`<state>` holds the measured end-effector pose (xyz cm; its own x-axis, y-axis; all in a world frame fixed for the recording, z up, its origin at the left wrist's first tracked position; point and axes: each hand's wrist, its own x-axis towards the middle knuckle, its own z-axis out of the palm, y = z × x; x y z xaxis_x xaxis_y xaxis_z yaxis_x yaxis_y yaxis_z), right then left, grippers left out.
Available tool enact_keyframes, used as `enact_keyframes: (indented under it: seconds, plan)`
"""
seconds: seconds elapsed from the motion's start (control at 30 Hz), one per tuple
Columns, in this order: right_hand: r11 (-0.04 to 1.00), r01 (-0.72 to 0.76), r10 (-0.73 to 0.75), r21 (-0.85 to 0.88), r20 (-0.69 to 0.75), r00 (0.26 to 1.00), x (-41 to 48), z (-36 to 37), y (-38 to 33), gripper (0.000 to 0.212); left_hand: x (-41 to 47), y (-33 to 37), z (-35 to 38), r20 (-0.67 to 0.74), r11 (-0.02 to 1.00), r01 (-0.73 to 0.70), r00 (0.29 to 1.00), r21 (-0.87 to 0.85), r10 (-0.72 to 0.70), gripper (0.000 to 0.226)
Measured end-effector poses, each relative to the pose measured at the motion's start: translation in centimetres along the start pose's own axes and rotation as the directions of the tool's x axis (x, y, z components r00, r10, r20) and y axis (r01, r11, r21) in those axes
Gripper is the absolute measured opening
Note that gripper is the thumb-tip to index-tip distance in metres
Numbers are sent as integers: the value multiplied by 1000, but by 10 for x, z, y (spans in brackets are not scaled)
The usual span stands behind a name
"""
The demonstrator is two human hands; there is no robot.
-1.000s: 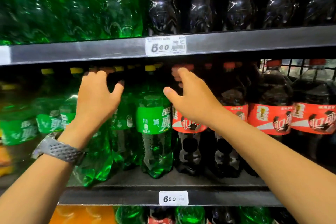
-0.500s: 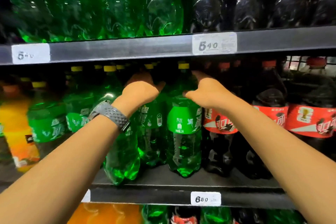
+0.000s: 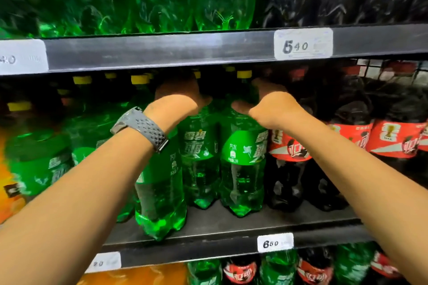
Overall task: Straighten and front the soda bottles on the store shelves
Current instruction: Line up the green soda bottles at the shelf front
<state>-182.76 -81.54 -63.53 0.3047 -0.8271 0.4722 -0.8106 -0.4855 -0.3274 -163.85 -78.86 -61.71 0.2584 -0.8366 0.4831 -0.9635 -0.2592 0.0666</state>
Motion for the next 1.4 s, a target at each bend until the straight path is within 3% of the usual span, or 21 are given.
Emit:
enact_keyframes:
  seconds: [0.13, 0.27, 0.4, 0.73, 1.1, 1.4]
  plan:
    - [995, -36, 32, -89, -41, 999, 2, 6, -6, 89, 7, -1, 5, -84, 999, -47, 995, 4, 47, 75]
    - [993, -23, 25, -112, 14, 1000, 6, 3, -7, 94, 13, -5, 7, -9, 999, -39, 999, -32, 39, 77]
    - [997, 43, -38, -66, 76, 996, 16, 2, -5, 74, 19, -7, 9, 1, 993, -45, 999, -106, 45, 53]
    - [984, -12, -7, -180, -106, 994, 23, 19, -4, 73, 13, -3, 8, -81, 999, 36, 996, -34, -39, 63]
    - [991, -7, -5, -134, -87, 996, 19, 16, -6, 67, -2, 2, -6, -74, 996, 76, 994, -45, -79, 58]
    - [998, -2, 1, -67, -9, 1000, 21, 10, -3, 73, -1, -5, -16, -50, 999, -33, 998, 40, 35, 54]
